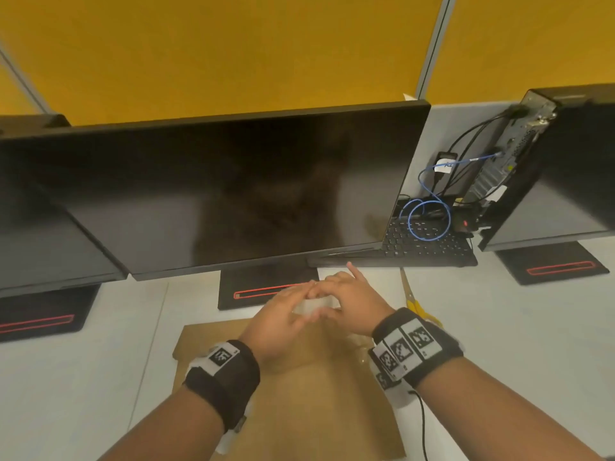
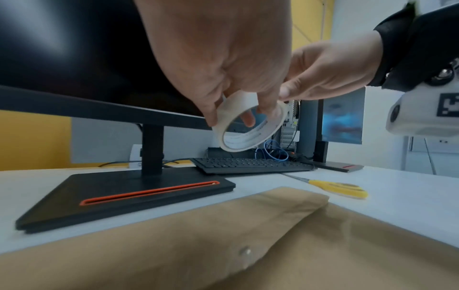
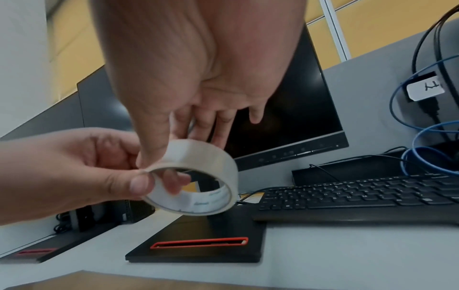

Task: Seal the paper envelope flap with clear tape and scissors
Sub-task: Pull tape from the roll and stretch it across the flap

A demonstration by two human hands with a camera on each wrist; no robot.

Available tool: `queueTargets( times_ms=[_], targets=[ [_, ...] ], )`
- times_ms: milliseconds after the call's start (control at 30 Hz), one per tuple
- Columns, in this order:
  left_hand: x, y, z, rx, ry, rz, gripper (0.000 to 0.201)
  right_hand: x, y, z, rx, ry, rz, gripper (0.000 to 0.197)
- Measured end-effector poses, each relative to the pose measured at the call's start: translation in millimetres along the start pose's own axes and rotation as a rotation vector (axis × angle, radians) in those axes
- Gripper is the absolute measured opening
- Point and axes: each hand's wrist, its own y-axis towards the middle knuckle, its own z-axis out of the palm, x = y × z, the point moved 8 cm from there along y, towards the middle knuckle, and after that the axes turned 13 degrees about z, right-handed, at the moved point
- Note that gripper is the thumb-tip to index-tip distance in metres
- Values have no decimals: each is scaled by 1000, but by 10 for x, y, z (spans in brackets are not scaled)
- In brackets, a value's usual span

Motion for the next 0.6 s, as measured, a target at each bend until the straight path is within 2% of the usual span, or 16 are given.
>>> queueTargets(
  times_ms=[100,200,267,367,600],
  targets=[
    [114,-166,-131,-72,-27,-79,45,-108,-3,-61,-90,121,108,55],
    [238,-287,-208,-123,-58,-152,42,-353,-52,-24,-98,393,285,69],
    [255,-336,-231,-132,-63,-168,43,-430,-87,100,-22,535,359,66],
    [226,-357,-217,-121,-45,-133,42,-374,-104,222,46,545,363,52],
    [219,-400,-186,-154,-51,-146,43,-247,-110,200,-45,616,346,32]
  ],
)
